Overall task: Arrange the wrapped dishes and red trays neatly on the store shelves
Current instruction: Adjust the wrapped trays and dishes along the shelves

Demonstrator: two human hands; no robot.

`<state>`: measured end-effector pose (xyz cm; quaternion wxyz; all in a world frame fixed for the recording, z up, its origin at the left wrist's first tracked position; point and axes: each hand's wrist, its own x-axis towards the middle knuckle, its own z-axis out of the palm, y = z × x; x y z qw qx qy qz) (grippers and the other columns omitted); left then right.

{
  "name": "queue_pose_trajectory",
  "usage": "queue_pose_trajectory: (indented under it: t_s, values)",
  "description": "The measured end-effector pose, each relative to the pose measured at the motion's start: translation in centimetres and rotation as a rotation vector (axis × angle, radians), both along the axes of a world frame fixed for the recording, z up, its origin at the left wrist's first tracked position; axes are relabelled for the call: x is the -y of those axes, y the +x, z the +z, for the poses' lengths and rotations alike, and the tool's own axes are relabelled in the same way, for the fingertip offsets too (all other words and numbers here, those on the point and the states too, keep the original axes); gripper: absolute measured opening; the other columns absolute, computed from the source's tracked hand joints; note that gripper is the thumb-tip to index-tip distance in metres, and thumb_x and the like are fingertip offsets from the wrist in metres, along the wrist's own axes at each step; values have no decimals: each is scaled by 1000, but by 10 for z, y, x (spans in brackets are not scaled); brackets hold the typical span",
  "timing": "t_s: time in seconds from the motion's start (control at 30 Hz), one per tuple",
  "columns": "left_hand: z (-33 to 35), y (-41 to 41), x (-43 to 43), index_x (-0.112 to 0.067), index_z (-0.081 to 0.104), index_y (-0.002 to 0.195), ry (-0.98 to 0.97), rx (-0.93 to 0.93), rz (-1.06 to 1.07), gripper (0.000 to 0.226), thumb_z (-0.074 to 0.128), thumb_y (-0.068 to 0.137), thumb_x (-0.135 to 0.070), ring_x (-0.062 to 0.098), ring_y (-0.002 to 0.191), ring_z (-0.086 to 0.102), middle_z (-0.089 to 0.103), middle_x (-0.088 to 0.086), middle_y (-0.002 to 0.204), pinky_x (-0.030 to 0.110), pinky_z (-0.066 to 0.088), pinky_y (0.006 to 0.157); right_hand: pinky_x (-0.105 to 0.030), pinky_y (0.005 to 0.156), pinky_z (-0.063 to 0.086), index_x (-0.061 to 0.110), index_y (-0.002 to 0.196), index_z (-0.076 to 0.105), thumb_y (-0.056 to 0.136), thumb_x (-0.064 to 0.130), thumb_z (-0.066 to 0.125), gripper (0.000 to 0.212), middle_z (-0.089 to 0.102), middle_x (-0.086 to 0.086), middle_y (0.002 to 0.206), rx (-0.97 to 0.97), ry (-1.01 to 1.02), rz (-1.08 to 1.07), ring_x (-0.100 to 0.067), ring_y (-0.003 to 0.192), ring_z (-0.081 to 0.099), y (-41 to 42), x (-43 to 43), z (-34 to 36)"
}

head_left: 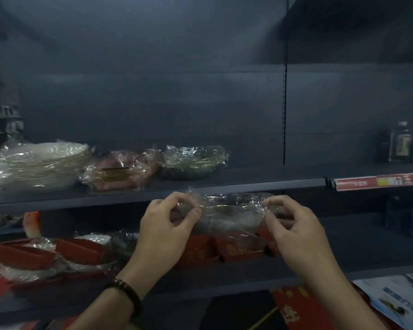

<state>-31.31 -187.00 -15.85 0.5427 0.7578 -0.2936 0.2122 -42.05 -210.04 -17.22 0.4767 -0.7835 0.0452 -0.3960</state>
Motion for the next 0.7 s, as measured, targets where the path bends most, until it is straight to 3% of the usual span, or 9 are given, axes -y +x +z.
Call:
queue_pose_trajectory:
  t_s: [0.1, 0.17, 0.33, 0.47, 0.63, 0.7]
  values:
    - [19, -15, -11, -41, 72, 91, -68, 56, 12, 15, 79, 94, -28, 4, 103, 66, 60, -5, 117, -4, 45, 77, -12, 58, 52, 44, 99, 71, 99, 29, 70, 16, 61, 9, 116, 61, 6, 27, 3, 88, 69, -11, -13, 18]
    - [32, -19, -18, -42, 72, 91, -77, 101, 16, 16, 79, 93, -28, 4, 104, 66, 60, -6, 119, -5, 44, 78, -12, 57, 53, 44, 99, 72, 98, 28, 70, 16, 63, 6, 118, 113, -2, 36, 7, 87, 69, -12, -21, 30]
    - [71, -2, -28, -44, 71, 94, -36, 211, 91, 9, 77, 93, -39, 5, 98, 67, 63, -6, 112, 7, 47, 75, -12, 54, 50, 44, 103, 69, 98, 36, 70, 10, 51, 7, 124, 190, -17, 23, -1, 83, 70, 11, -31, 68]
    - [101, 33, -29, -47, 72, 93, -20, 289, 163, 9, 79, 88, -47, 8, 93, 70, 68, -3, 107, 23, 53, 82, -8, 56, 49, 42, 103, 68, 97, 40, 69, 6, 58, 4, 123, 190, -76, 14, 13, 86, 67, 51, -21, 97]
    - [128, 86, -19, -43, 73, 93, 27, 312, 233, 9, 80, 89, -46, 9, 93, 64, 64, -3, 100, 26, 52, 85, -9, 60, 51, 40, 106, 68, 97, 37, 72, 11, 59, 3, 119, 186, -150, -18, -1, 85, 70, 111, -8, 122]
    - [135, 110, -13, -45, 72, 91, 31, 312, 252, 9, 80, 89, -45, 6, 91, 63, 65, -3, 100, 17, 47, 78, -10, 65, 52, 41, 108, 67, 95, 35, 75, 16, 57, 4, 119, 187, -187, -35, -3, 89, 70, 136, -3, 130]
